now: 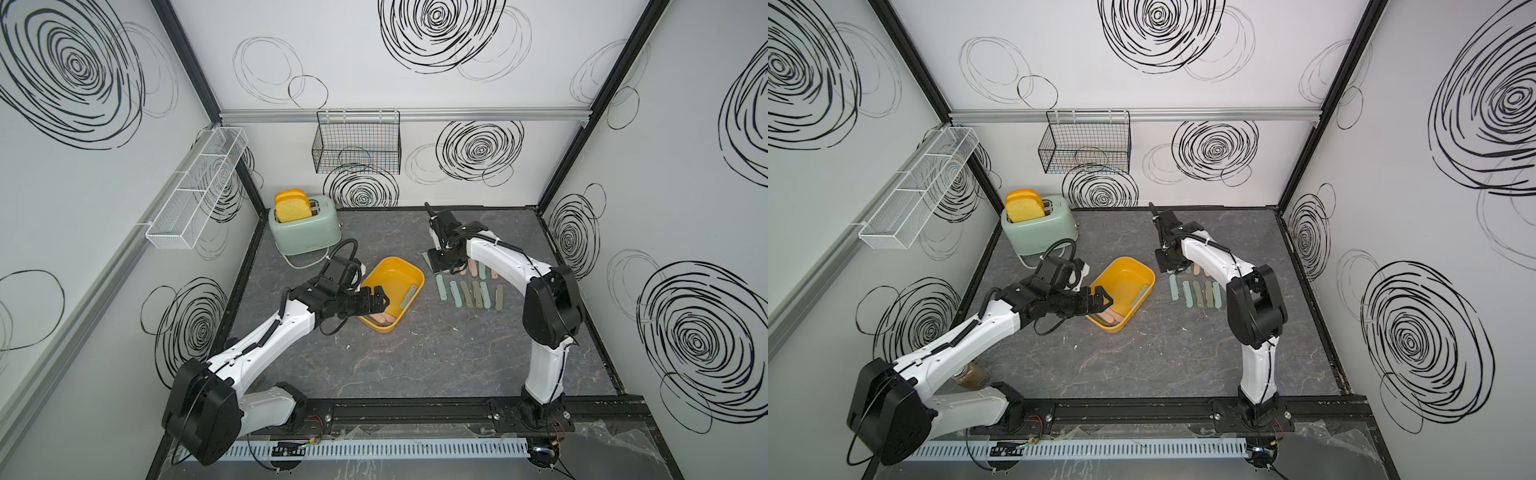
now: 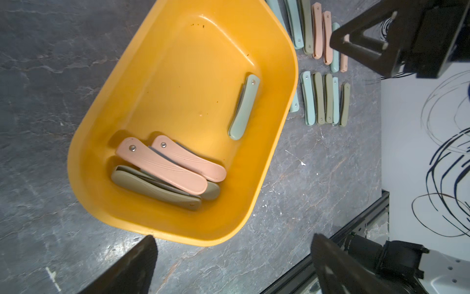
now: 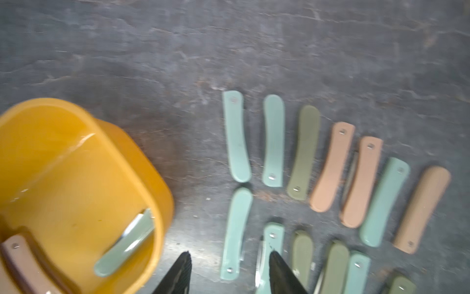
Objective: Take the fruit knife out of the storage box
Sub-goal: Place the fruit knife at the center of the board, then adjust the storage box at the center of the board.
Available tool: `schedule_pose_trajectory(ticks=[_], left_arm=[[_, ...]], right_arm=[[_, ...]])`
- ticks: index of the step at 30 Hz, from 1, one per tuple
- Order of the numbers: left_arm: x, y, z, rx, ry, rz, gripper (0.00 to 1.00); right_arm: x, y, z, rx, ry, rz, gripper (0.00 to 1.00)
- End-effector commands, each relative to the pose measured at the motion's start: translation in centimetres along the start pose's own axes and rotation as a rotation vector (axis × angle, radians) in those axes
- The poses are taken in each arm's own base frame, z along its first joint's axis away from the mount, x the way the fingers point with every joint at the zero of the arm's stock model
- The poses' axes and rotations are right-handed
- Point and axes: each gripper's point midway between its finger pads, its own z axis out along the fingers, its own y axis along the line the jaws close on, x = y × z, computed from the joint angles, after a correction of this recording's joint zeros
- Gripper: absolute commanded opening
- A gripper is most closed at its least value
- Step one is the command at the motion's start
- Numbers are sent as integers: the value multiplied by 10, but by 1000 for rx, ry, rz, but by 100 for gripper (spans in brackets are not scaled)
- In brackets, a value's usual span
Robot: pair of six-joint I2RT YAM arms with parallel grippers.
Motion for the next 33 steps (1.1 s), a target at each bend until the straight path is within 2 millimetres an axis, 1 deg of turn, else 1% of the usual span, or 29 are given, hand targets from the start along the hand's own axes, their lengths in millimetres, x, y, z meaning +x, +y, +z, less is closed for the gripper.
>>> schedule_pose_trajectory(ticks=[1, 3, 7, 11, 15, 18, 22, 25, 33], left_arm=[[3, 22, -3, -81, -10, -9, 98], [5, 32, -5, -100, -11, -29, 98], [11, 51, -4, -162, 4, -46, 98], [14, 64, -3, -216, 21, -49, 98], [12, 75, 5, -260, 32, -53, 98], [10, 82, 13, -291, 53, -39, 98], [3, 92, 22, -323, 68, -36, 98], [-8, 96, 26, -333, 58, -45, 98], [-41, 98, 39, -371, 22, -36, 98]], right_arm=[[8, 15, 12, -34, 75, -1, 52], [5, 21, 20, -33, 88, -17, 52], [6, 19, 36, -10, 124, -40, 52], [11, 14, 48, 6, 149, -48, 52], [21, 12, 56, 11, 183, -54, 52], [26, 9, 55, 16, 189, -57, 52], [33, 8, 48, 11, 189, -60, 51], [38, 7, 41, 5, 186, -57, 51], [45, 11, 26, -14, 185, -60, 51]])
